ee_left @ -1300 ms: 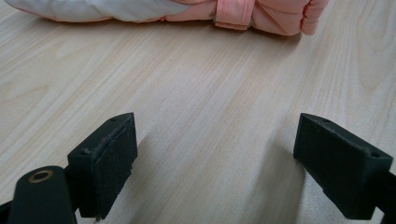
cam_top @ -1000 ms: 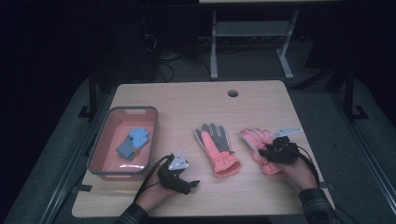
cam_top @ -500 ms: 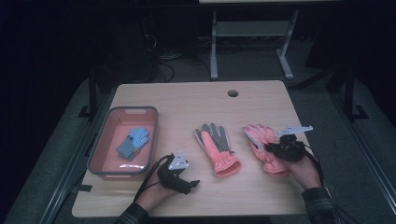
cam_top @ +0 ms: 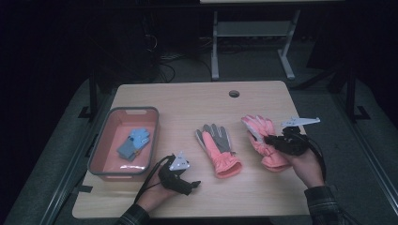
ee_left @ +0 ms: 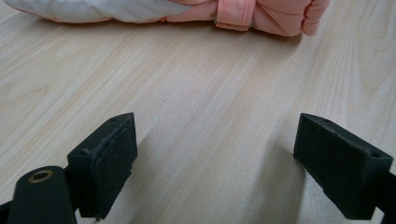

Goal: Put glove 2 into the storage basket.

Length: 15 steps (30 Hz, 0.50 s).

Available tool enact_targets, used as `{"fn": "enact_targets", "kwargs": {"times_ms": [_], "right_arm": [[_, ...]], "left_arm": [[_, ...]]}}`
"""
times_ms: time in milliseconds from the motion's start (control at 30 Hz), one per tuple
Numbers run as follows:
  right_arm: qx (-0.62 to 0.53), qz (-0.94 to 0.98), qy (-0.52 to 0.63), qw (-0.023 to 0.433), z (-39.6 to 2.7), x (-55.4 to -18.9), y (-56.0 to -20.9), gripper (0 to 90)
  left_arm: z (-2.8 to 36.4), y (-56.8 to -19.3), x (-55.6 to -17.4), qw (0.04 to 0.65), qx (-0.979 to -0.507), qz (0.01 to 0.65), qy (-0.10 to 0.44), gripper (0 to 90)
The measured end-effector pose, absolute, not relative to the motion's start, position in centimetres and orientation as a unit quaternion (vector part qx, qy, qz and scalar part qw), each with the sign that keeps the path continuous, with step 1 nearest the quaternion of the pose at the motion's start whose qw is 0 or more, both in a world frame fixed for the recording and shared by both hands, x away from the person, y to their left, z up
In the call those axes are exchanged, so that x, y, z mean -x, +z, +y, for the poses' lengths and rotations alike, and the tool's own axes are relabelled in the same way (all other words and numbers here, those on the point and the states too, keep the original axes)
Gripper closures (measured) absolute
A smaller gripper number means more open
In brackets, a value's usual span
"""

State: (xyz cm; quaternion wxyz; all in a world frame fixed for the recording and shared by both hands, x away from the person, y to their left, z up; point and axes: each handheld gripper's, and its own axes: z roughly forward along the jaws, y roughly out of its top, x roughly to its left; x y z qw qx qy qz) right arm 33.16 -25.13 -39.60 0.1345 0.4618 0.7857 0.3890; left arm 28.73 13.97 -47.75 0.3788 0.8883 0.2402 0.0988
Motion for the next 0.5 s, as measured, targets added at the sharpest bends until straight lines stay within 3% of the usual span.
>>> {"fn": "enact_targets", "kwargs": {"times_ms": [500], "right_arm": [[-0.443, 0.785, 0.414, 0.124, -19.7, -34.2, -36.1, 84.6]], "left_arm": [[13.9, -47.8, -28.8, 0.379, -0.888, 0.239, 0.102, 12.9]]}}
